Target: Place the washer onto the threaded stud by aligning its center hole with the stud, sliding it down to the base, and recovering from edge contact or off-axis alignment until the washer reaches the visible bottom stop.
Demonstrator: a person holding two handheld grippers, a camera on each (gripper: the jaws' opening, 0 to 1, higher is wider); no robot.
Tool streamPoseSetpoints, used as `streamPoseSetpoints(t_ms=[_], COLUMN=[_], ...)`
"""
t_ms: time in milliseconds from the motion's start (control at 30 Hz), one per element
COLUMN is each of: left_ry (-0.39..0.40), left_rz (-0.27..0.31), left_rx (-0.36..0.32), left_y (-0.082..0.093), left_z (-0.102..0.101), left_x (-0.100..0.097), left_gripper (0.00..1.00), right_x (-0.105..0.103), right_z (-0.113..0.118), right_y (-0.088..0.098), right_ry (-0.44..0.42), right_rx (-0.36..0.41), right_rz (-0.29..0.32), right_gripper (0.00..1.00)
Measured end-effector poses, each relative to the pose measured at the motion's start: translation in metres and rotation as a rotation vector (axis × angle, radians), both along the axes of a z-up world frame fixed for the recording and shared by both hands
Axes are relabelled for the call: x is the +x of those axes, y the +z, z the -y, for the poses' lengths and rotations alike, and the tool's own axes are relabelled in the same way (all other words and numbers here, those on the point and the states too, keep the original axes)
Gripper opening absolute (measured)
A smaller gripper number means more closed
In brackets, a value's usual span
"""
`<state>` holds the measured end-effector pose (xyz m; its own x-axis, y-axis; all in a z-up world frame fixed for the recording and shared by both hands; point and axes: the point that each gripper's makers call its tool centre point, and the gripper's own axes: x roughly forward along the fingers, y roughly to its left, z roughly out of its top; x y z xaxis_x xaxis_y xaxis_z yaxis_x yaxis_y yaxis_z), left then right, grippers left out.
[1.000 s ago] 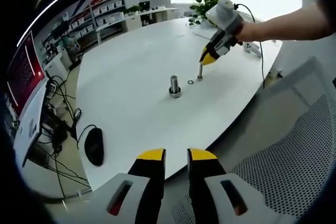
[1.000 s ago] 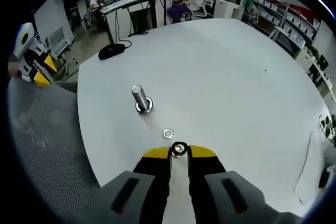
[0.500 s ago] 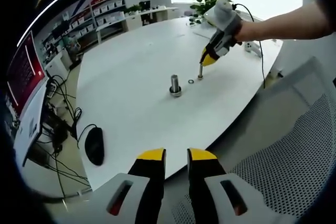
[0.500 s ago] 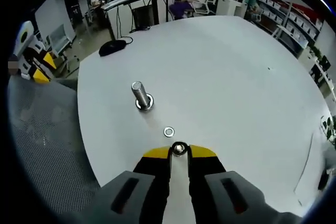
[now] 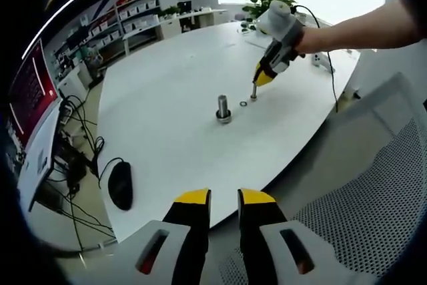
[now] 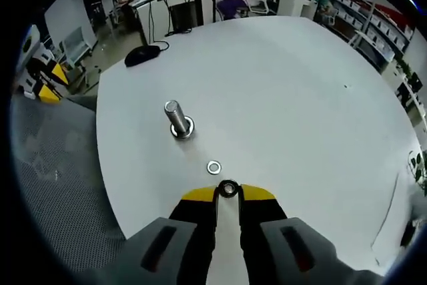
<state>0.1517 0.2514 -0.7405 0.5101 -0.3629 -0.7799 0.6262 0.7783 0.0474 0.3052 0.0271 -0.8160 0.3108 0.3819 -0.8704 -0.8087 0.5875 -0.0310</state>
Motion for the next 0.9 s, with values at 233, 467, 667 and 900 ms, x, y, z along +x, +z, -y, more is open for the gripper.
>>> streamPoseSetpoints(t_ms=[233,467,667,900], left_ry=[0.004,0.009,0.010,0.014], left_rz=[0.001,-0.001,-0.003,-0.008], left_rx=[-0.004,-0.009,-0.008,-0.011], left_y=[0.000,0.001,0.000,0.000], left_z=[0.000,-0.001,-0.001,-0.001], left_x=[0.000,0.000,0.000,0.000], left_gripper=[0.14,0.14,0.14,0.13], right_x=[0.001,0.003,0.003,0.000], right_z=[0.000,-0.001,0.000,0.006], right_y=[-0.008,-0.016,-0.025,-0.035], right_ry=[0.003,0.011,0.018,0.016], right_rx=[-0.014,-0.036,-0.054,-0.082], right_rz=[-0.018,-0.039,-0.053,-0.076], right_gripper=[0.14,0.14,0.14,0.14])
